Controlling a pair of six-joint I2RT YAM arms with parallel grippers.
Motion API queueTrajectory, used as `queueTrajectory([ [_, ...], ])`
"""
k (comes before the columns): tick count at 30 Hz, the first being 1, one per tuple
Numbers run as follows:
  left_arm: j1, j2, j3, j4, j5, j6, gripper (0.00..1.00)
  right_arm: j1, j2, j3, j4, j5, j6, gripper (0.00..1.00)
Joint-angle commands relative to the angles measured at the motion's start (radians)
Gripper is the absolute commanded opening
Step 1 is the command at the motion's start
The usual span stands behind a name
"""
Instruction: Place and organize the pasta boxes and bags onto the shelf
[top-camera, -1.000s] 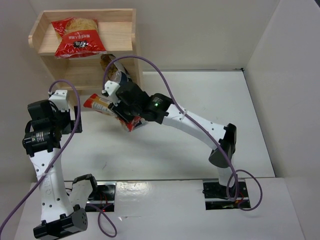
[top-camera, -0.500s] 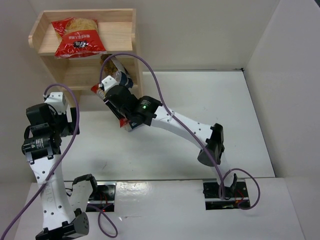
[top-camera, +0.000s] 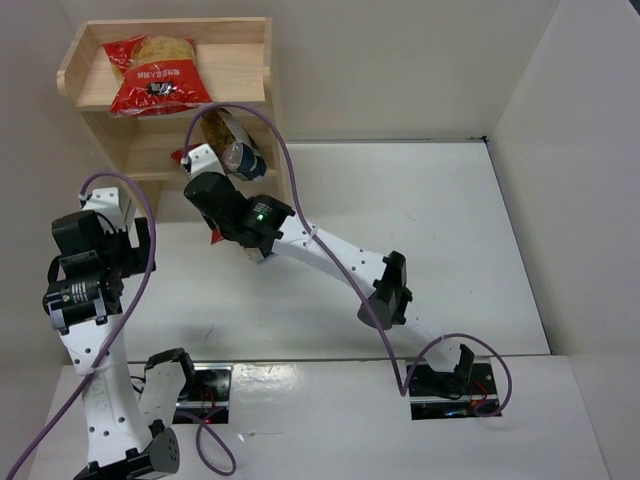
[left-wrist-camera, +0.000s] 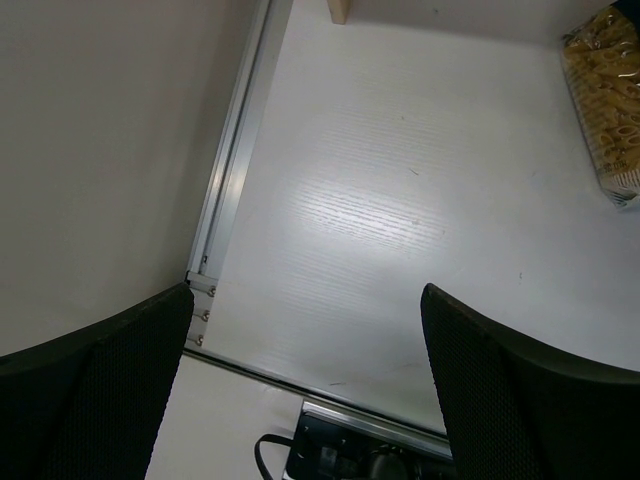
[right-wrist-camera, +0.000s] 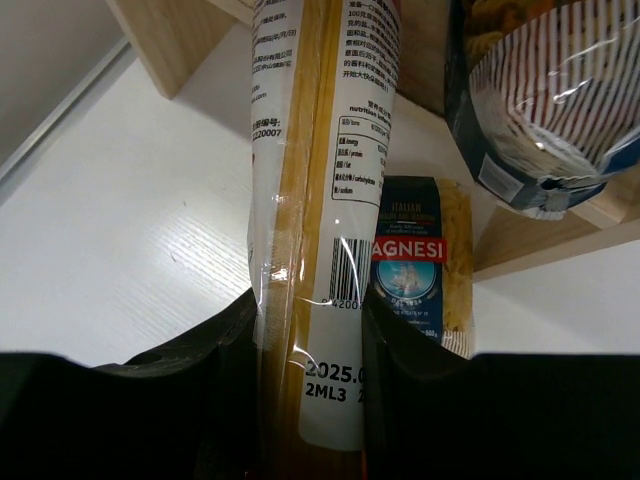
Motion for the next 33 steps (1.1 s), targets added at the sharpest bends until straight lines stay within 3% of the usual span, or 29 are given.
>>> queueTrajectory([
  [1,0.006,-0.016,0.029,0.005,-0.031,-0.026,1.0,0.008,-0.008,0.106,0.141,0.109,0.037,0.0],
  [11,0.006,-0.014,0.02,0.028,-0.02,-0.017,1.0,0.008,-0.053,0.075,0.15,0.11,0.037,0.0],
  [22,0.006,-0.013,0.01,0.028,0.023,-0.026,1.0,0.008,0.062,0.165,0.186,0.193,0.027,0.0],
  [33,0.006,-0.004,0.001,0.037,0.06,-0.026,1.0,-0.069,0.101,0.196,0.227,0.113,0.004,0.0],
])
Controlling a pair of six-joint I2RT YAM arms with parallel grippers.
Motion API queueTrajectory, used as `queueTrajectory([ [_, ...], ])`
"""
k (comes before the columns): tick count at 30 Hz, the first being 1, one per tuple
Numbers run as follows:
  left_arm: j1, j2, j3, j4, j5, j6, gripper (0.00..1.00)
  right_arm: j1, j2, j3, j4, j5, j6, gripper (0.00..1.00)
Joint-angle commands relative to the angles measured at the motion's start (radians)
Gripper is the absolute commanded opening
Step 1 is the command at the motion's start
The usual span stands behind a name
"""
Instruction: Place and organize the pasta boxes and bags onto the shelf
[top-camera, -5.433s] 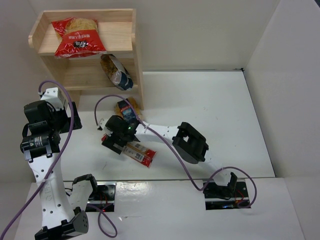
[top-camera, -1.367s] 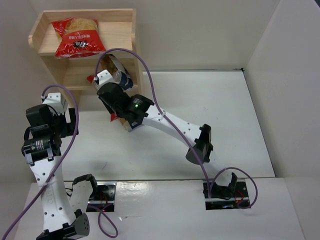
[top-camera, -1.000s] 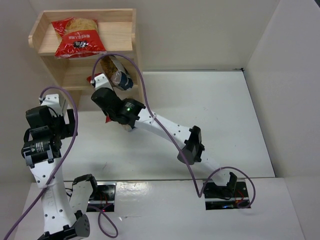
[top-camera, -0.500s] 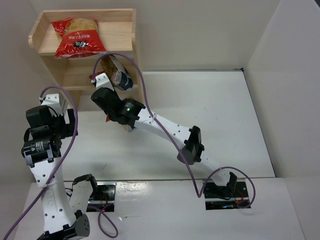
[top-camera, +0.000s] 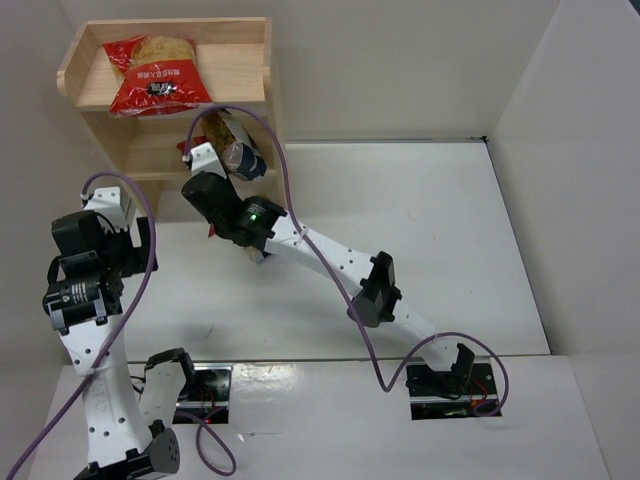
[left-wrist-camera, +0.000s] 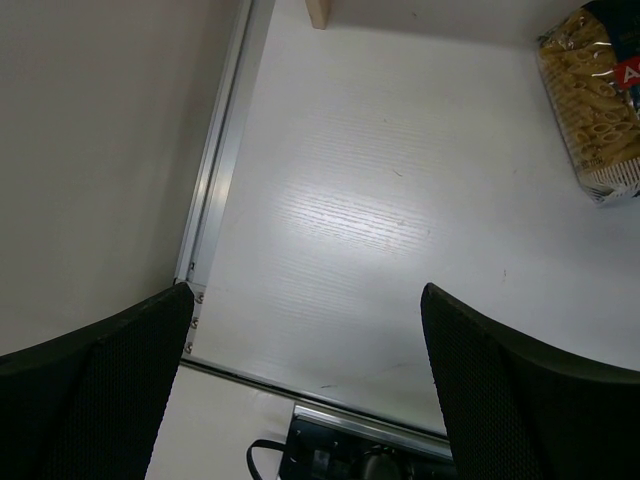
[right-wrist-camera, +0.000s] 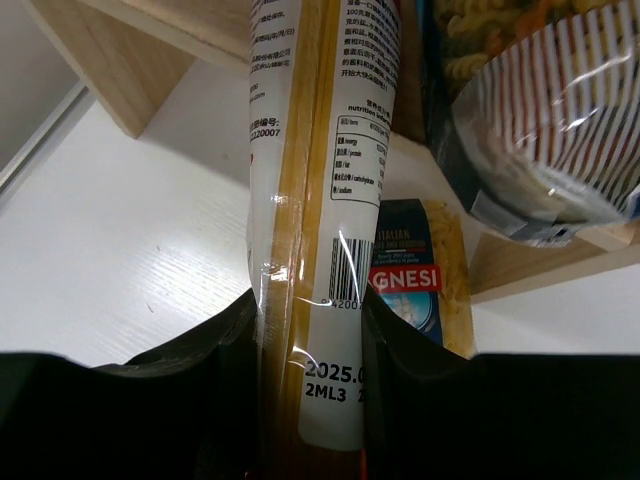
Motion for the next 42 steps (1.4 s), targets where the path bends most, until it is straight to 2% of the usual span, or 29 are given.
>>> queueTrajectory([
  [1,0.006,0.007,0.001,0.035,0.028,-0.026,1.0,-0.05,-0.03,0.073,0.189,0.022,-0.022,0.0],
  [13,0.006,0.036,-0.009,0.064,0.068,-0.017,1.0,-0.098,-0.016,0.068,0.23,-0.05,-0.086,0.0],
  [19,0.006,0.058,0.0,0.064,0.077,-0.026,1.0,-0.098,0.113,0.265,0.221,-0.092,-0.118,0.0],
  [21,0.006,0.058,0.01,0.073,0.077,-0.026,1.0,-0.098,0.198,0.412,0.198,-0.107,-0.129,0.0],
  [30,0.006,0.085,0.01,0.082,0.086,-0.017,1.0,-0.118,0.242,0.431,0.235,-0.109,-0.109,0.0],
  [42,0.006,0.096,0.01,0.092,0.068,-0.017,1.0,-0.127,0.282,0.431,0.373,-0.1,-0.131,0.0],
])
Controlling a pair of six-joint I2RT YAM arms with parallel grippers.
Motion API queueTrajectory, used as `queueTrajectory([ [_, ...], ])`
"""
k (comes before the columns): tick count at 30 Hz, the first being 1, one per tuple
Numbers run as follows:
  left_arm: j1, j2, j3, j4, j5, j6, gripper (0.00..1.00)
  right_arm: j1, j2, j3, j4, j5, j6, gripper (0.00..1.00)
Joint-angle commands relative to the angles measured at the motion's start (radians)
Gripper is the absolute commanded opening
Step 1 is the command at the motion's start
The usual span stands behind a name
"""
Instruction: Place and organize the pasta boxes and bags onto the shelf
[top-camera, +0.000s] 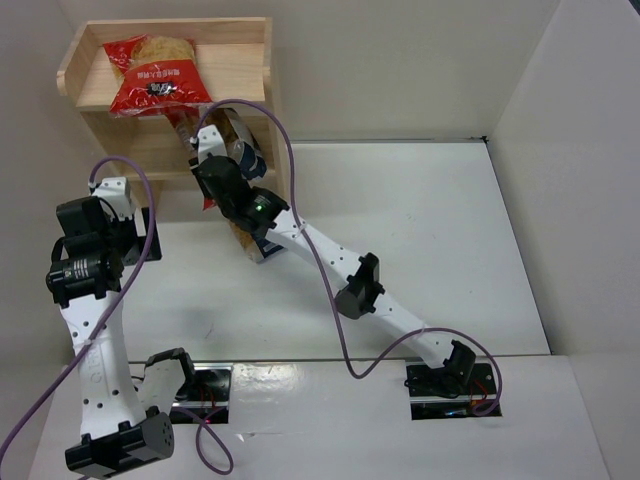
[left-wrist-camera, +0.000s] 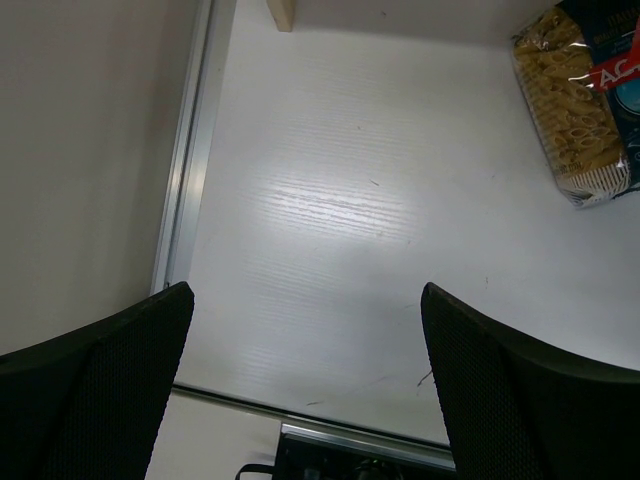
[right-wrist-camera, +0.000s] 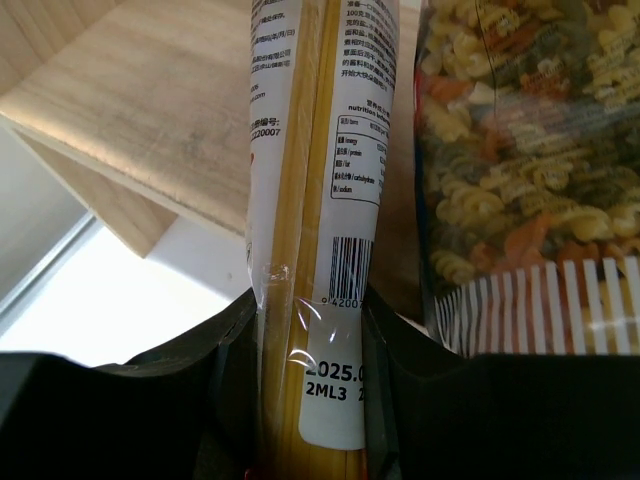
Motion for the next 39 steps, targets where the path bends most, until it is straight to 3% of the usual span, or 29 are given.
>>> queueTrajectory([
  [1,0.006,-0.004,0.016,0.035,-0.001,-0.017,1.0,-0.021,0.008,0.062,0.205,0.021,-0.02,0.0],
  [4,0.006,-0.004,0.016,0.035,-0.01,-0.017,1.0,-0.03,0.017,0.062,0.233,0.03,-0.029,0.02],
  [8,0.006,-0.004,0.016,0.035,-0.01,-0.008,1.0,-0.03,0.017,0.062,0.244,0.02,-0.029,0.31],
  [13,0.006,-0.004,0.016,0.035,-0.01,-0.008,1.0,-0.03,0.017,0.062,0.253,0.02,-0.038,0.47],
  [14,0.006,-0.004,0.007,0.035,-0.01,-0.008,1.0,-0.03,0.017,0.062,0.263,0.02,-0.049,0.56],
  [18,0.006,-0.004,0.007,0.035,-0.01,-0.008,1.0,-0.039,0.017,0.062,0.264,0.02,-0.049,0.67],
  [28,0.006,-0.004,0.007,0.035,-0.01,0.001,1.0,-0.039,-0.004,0.062,0.238,0.02,-0.034,0.67],
  [39,0.006,-0.033,0.036,0.017,0.01,0.02,1.0,0.016,-0.133,0.062,-0.057,-0.086,-0.015,0.77],
])
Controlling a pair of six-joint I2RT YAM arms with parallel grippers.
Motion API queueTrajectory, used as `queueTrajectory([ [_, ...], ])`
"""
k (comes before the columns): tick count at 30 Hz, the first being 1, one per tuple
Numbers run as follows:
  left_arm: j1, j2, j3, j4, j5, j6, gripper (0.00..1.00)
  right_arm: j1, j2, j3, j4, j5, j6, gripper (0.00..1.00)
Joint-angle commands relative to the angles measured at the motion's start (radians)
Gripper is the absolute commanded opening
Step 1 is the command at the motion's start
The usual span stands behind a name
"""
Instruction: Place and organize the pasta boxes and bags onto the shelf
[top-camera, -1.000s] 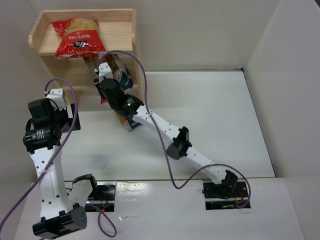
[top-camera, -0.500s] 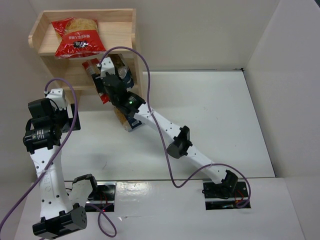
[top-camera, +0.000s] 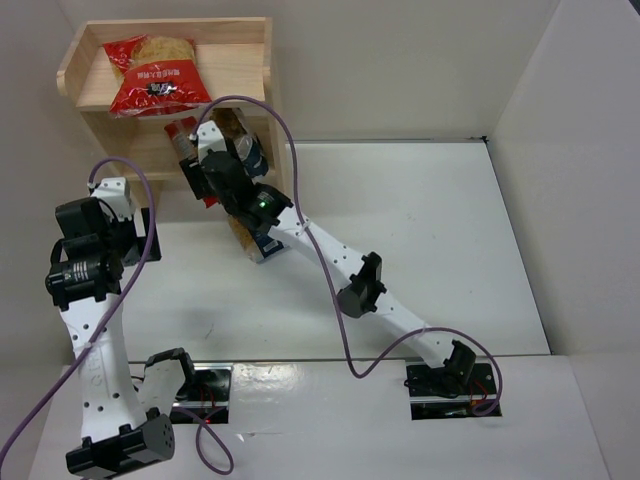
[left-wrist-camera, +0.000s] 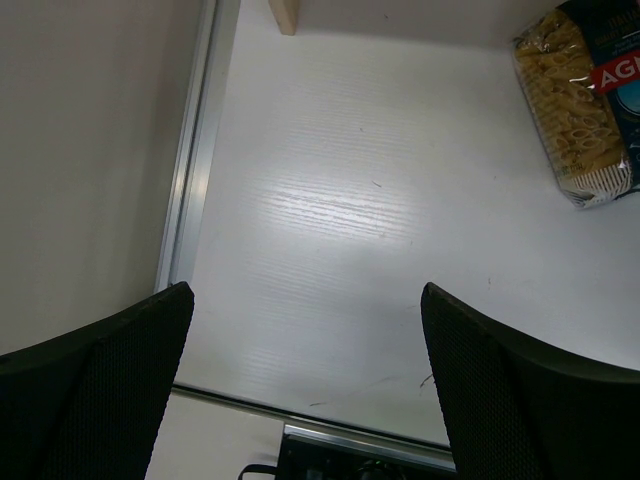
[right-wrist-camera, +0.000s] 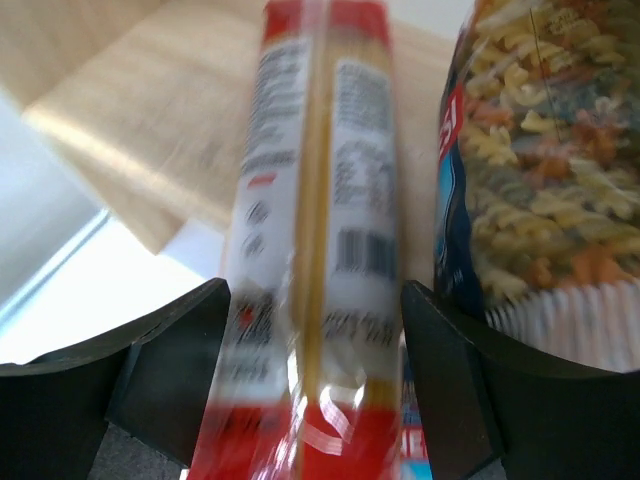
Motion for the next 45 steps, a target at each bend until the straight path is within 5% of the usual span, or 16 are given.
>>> queueTrajectory([
  [1,0.006,-0.027,0.046,0.014,0.013,0.014,1.0,0.036,-0.159,0.047,-0.131,-0.063,0.0,0.77],
  [13,0.006,-0.067,0.082,-0.024,0.062,0.014,1.0,0.132,-0.348,0.047,-0.321,-0.163,-0.112,0.8],
  [26,0.006,-0.096,0.073,-0.033,0.125,0.043,1.0,0.141,-0.468,0.047,-0.791,-0.436,-0.339,0.81],
  [37,0.006,-0.096,0.02,-0.004,0.156,0.052,1.0,0.15,-0.767,-0.357,-0.812,-0.206,-0.35,0.85],
  [45,0.006,-0.105,-0.025,0.039,0.174,0.052,1.0,0.049,-1.04,-0.883,-0.812,-0.123,-0.381,0.87],
])
